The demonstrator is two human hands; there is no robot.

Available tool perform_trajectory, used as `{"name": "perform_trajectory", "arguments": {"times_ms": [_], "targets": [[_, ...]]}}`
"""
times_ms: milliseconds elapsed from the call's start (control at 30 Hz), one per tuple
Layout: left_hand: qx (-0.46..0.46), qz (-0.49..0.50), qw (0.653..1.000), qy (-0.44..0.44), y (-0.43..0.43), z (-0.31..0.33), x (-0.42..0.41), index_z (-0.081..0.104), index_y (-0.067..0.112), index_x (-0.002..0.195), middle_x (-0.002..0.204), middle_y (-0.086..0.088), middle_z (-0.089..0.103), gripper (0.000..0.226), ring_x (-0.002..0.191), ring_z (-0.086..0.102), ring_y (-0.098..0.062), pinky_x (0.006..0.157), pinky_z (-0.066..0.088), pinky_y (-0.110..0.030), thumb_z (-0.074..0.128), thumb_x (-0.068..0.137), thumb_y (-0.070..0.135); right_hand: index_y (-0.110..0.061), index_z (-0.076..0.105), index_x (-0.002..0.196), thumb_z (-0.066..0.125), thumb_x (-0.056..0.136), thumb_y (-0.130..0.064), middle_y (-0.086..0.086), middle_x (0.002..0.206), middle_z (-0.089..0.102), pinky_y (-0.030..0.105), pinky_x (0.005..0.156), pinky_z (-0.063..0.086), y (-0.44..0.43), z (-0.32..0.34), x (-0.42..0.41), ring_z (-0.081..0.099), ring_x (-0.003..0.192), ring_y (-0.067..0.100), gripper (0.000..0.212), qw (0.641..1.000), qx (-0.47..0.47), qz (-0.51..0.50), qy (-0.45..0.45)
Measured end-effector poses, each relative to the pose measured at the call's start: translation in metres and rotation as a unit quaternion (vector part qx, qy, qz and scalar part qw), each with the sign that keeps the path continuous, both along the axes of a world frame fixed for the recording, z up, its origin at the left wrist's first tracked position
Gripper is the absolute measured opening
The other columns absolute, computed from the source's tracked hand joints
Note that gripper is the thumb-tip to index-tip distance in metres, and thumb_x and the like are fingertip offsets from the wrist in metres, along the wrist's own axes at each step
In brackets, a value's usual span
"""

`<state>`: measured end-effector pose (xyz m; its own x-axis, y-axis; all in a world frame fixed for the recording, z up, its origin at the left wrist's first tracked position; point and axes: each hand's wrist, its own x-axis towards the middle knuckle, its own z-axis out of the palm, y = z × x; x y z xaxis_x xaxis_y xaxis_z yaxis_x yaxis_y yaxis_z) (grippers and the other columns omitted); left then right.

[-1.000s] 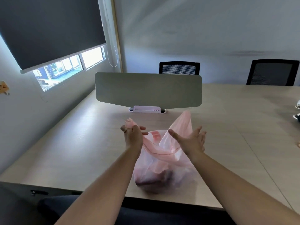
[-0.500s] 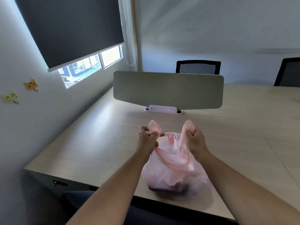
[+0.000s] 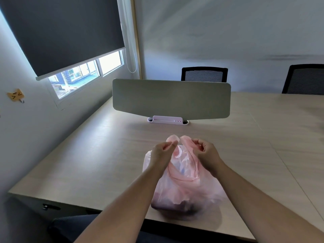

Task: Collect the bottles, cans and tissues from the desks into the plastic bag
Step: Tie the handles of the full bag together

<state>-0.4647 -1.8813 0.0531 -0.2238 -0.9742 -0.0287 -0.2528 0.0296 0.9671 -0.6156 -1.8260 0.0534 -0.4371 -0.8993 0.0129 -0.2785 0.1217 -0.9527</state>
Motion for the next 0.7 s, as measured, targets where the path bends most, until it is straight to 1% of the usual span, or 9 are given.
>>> {"name": "perform_trajectory", "arguments": {"times_ms": [100, 200, 367, 433, 467, 533, 567, 667, 700], "targets": [[0.042, -0.078, 0.996, -0.016, 0.002, 0.003, -0.008, 0.057, 0.016, 0.085, 0.078, -0.004, 0.047, 0.042, 0.071, 0.044, -0.015, 0.063, 0.034, -0.027, 0.053, 0.087, 0.057, -0.009, 0.066, 0.11, 0.046, 0.085, 0.009, 0.003, 0.106, 0.066, 0.03, 0.09, 0.052, 0.002, 0.003, 0.001, 0.063, 0.097, 0.018, 0.037, 0.999, -0.022, 0.03, 0.014], [0.117, -0.115, 0.986, 0.017, 0.002, 0.006, -0.015, 0.064, 0.016, 0.088, 0.084, -0.003, 0.055, 0.05, 0.077, 0.047, -0.015, 0.073, 0.04, -0.026, 0.049, 0.086, 0.064, -0.008, 0.069, 0.106, 0.047, 0.087, 0.009, 0.002, 0.102, 0.064, 0.024, 0.087, 0.05, 0.002, 0.006, 0.003, 0.061, 0.092, 0.012, 0.034, 0.995, -0.036, 0.079, 0.039], [0.133, -0.062, 0.989, 0.023, -0.004, -0.001, -0.028, 0.067, 0.006, 0.106, 0.096, -0.009, 0.066, 0.046, 0.093, 0.061, -0.024, 0.081, 0.045, -0.031, 0.039, 0.099, 0.041, -0.013, 0.072, 0.103, 0.053, 0.084, 0.004, 0.003, 0.098, 0.065, 0.014, 0.078, 0.045, 0.005, 0.006, 0.009, 0.06, 0.088, 0.013, 0.031, 0.984, -0.043, 0.115, 0.128], [0.132, -0.021, 0.991, 0.027, -0.004, -0.005, -0.031, 0.065, 0.003, 0.109, 0.105, -0.014, 0.068, 0.045, 0.102, 0.064, -0.029, 0.088, 0.048, -0.035, 0.034, 0.101, 0.035, -0.017, 0.065, 0.106, 0.065, 0.081, -0.008, -0.002, 0.097, 0.063, 0.016, 0.075, 0.045, 0.01, 0.005, 0.011, 0.059, 0.084, 0.009, 0.027, 0.984, -0.02, 0.109, 0.142], [0.128, -0.009, 0.991, 0.04, -0.004, -0.006, -0.031, 0.065, 0.004, 0.108, 0.105, -0.015, 0.068, 0.044, 0.102, 0.064, -0.029, 0.09, 0.048, -0.037, 0.033, 0.101, 0.033, -0.02, 0.058, 0.109, 0.071, 0.076, -0.017, -0.006, 0.098, 0.061, 0.021, 0.076, 0.046, 0.011, 0.003, 0.011, 0.06, 0.084, 0.008, 0.035, 0.981, -0.003, 0.112, 0.157], [0.129, -0.005, 0.988, 0.085, -0.001, -0.004, -0.032, 0.066, 0.011, 0.106, 0.105, -0.012, 0.068, 0.041, 0.101, 0.064, -0.027, 0.092, 0.048, -0.036, 0.031, 0.103, 0.031, -0.022, 0.043, 0.114, 0.076, 0.07, -0.03, -0.008, 0.1, 0.06, 0.032, 0.083, 0.046, 0.012, -0.002, 0.014, 0.061, 0.09, 0.015, 0.055, 0.962, 0.048, 0.113, 0.242], [0.13, -0.009, 0.985, 0.11, 0.0, -0.003, -0.032, 0.067, 0.014, 0.106, 0.106, -0.011, 0.068, 0.041, 0.101, 0.064, -0.026, 0.094, 0.048, -0.036, 0.03, 0.103, 0.031, -0.022, 0.039, 0.117, 0.073, 0.071, -0.03, -0.006, 0.101, 0.063, 0.035, 0.086, 0.043, 0.011, -0.006, 0.014, 0.061, 0.094, 0.019, 0.058, 0.946, 0.078, 0.105, 0.296], [0.145, -0.01, 0.976, 0.162, -0.001, -0.003, -0.028, 0.071, 0.019, 0.1, 0.111, -0.009, 0.068, 0.045, 0.1, 0.063, -0.02, 0.092, 0.048, -0.031, 0.028, 0.104, 0.03, -0.024, 0.045, 0.121, 0.054, 0.08, -0.017, 0.003, 0.108, 0.062, 0.035, 0.088, 0.036, 0.007, -0.013, 0.01, 0.057, 0.104, 0.024, 0.043, 0.899, 0.164, 0.083, 0.396], [0.15, -0.005, 0.972, 0.179, 0.0, -0.003, -0.025, 0.072, 0.019, 0.098, 0.111, -0.008, 0.067, 0.047, 0.1, 0.062, -0.019, 0.092, 0.047, -0.029, 0.027, 0.104, 0.03, -0.025, 0.051, 0.114, 0.047, 0.081, -0.013, 0.004, 0.113, 0.057, 0.036, 0.088, 0.036, 0.006, -0.015, 0.007, 0.057, 0.105, 0.025, 0.036, 0.882, 0.19, 0.091, 0.421]]}}
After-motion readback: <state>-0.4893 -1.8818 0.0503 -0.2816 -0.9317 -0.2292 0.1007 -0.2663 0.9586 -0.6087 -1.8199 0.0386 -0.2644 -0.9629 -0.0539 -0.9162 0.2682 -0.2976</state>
